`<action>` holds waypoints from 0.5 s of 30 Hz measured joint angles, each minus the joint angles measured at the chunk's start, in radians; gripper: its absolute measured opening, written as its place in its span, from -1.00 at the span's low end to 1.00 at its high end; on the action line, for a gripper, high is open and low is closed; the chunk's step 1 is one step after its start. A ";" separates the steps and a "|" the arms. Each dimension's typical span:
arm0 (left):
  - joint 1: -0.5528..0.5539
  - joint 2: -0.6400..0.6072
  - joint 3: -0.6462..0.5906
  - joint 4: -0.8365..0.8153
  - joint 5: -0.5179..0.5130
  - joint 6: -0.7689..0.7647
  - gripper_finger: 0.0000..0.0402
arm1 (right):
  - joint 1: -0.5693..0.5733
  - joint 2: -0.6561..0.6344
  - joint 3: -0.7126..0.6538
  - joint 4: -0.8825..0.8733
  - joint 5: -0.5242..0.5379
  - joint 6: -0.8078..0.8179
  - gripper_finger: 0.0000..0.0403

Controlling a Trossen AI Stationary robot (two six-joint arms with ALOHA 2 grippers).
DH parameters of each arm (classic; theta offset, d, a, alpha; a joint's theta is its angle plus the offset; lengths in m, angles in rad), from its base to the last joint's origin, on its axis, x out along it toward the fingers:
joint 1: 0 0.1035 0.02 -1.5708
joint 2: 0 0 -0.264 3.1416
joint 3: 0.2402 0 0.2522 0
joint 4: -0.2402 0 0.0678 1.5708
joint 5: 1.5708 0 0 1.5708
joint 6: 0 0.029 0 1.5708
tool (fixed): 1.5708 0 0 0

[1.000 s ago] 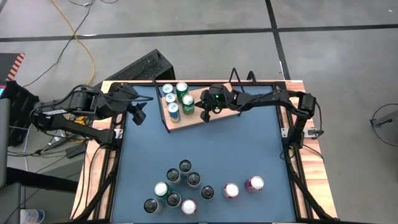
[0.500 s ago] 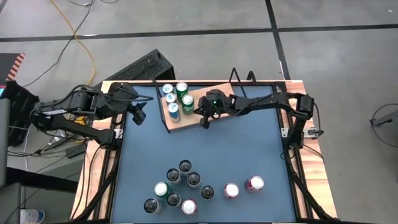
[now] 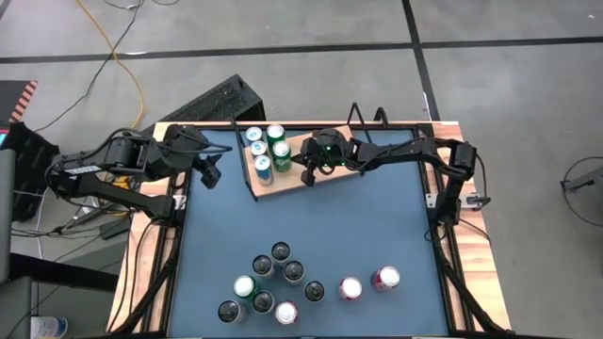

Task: Place canned beverage on shelf
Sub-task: Put the top green soda can on the shelf aligned with the other green soda can

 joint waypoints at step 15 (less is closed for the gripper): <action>0.000 0.000 0.000 0.000 -0.013 -0.014 -0.04 | 0.044 0.037 0.016 -0.041 -0.019 0.004 -1.00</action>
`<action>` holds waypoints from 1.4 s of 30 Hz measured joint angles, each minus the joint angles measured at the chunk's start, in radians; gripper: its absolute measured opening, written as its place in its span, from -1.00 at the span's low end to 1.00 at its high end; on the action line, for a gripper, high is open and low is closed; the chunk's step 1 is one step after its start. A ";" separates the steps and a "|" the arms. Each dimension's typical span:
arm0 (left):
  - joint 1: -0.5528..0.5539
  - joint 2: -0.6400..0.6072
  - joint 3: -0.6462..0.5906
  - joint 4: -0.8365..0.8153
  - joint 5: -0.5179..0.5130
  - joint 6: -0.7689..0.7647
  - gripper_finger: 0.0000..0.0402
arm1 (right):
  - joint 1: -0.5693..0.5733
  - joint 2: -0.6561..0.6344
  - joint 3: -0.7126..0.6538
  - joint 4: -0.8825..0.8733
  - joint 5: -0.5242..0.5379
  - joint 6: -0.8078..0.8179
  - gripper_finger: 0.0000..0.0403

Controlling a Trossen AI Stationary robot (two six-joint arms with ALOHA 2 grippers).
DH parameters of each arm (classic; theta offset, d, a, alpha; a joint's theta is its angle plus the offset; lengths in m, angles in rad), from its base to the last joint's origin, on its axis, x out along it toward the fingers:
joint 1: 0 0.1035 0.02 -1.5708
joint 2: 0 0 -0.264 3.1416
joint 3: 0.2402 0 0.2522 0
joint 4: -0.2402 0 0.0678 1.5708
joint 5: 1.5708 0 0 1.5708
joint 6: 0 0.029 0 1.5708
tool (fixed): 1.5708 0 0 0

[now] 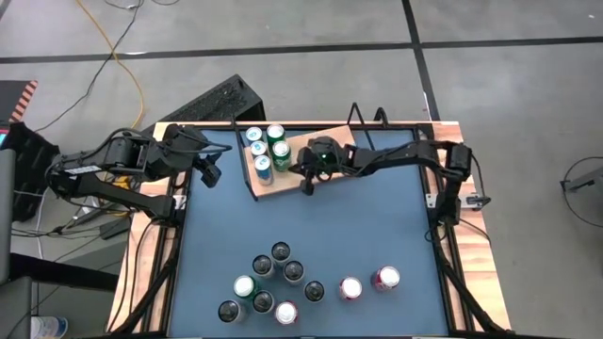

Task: Place canned beverage on shelf
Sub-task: Put the top green soda can on the shelf aligned with the other green soda can

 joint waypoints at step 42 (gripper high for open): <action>0.000 0.000 0.000 -0.012 0.002 0.015 -0.04 | -0.023 0.011 0.155 -0.224 -0.023 -0.161 -1.00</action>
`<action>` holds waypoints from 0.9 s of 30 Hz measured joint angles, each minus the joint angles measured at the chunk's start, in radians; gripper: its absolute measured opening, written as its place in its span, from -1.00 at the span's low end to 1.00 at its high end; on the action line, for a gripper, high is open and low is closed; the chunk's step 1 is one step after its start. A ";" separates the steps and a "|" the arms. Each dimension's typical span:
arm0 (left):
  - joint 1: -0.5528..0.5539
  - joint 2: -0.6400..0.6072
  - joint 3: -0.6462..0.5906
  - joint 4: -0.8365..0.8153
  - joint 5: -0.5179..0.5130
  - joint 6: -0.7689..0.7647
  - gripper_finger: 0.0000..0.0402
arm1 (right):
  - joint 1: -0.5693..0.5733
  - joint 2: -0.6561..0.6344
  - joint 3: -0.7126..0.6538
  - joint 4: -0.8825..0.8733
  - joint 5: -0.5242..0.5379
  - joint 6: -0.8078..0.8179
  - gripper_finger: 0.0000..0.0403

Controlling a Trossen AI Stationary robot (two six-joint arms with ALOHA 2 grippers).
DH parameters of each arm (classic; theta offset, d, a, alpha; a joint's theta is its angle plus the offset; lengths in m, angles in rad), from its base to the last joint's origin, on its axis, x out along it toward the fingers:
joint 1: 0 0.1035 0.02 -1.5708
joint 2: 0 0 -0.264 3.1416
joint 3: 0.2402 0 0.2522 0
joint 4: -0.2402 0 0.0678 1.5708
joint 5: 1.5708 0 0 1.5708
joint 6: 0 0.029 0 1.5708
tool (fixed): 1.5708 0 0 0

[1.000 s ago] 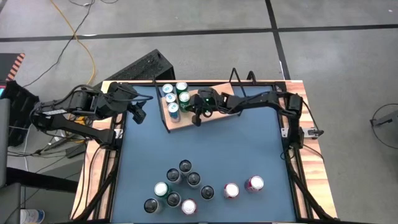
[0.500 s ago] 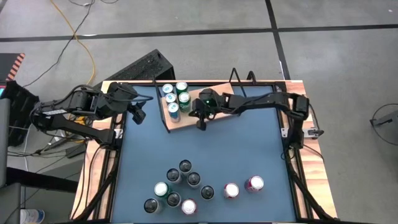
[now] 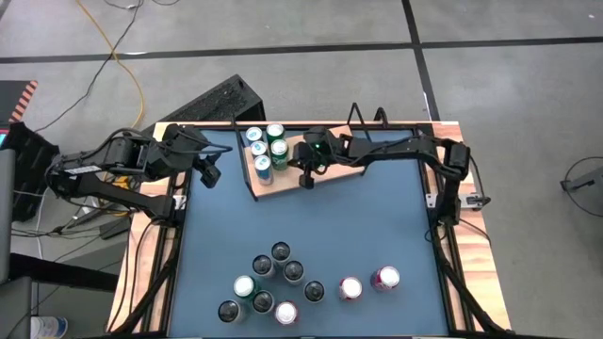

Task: Place canned beverage on shelf
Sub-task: Put the top green soda can on the shelf aligned with the other green soda can, then put the green soda can on the shelf aligned with the other green soda cans

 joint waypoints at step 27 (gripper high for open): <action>0.000 0.000 0.000 -0.001 0.020 -0.019 -0.04 | -0.003 -0.099 -0.001 -0.103 -0.001 0.036 -1.00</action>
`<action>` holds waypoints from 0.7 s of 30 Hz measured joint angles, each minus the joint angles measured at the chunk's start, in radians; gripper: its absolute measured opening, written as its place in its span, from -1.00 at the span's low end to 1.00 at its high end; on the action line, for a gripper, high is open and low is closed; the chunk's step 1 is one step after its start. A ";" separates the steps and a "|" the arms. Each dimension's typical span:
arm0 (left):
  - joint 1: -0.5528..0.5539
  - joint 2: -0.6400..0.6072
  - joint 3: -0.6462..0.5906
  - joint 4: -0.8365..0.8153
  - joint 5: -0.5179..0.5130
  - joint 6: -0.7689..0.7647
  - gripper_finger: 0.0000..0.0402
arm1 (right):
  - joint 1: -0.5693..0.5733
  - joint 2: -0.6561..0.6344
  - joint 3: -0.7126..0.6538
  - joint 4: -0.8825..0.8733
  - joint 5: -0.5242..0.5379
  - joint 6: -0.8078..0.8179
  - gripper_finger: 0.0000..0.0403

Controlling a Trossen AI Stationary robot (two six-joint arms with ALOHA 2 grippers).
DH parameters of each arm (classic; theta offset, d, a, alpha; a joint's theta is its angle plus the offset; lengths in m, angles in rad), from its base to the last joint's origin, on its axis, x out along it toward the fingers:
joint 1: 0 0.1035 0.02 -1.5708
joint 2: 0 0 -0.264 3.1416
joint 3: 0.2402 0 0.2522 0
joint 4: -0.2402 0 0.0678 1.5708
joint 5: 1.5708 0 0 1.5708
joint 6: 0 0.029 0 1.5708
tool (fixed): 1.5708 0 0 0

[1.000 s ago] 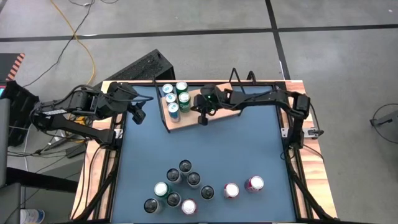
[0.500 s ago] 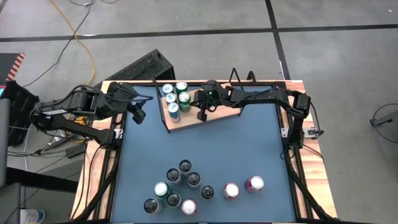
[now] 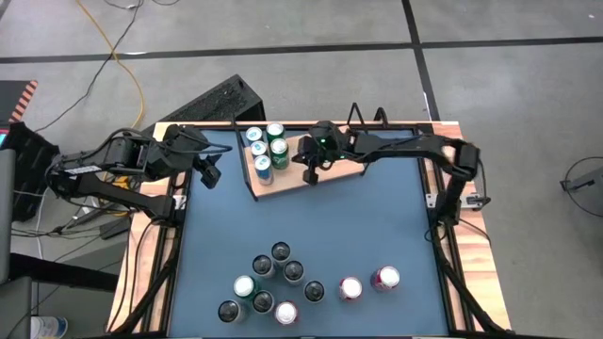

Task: Place canned beverage on shelf
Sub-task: Put the green soda can on the shelf aligned with the other green soda cans

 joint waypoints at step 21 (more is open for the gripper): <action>-0.171 0.119 0.001 -0.005 0.804 0.025 -0.04 | 0.271 -0.424 0.001 -0.481 0.237 0.128 -0.36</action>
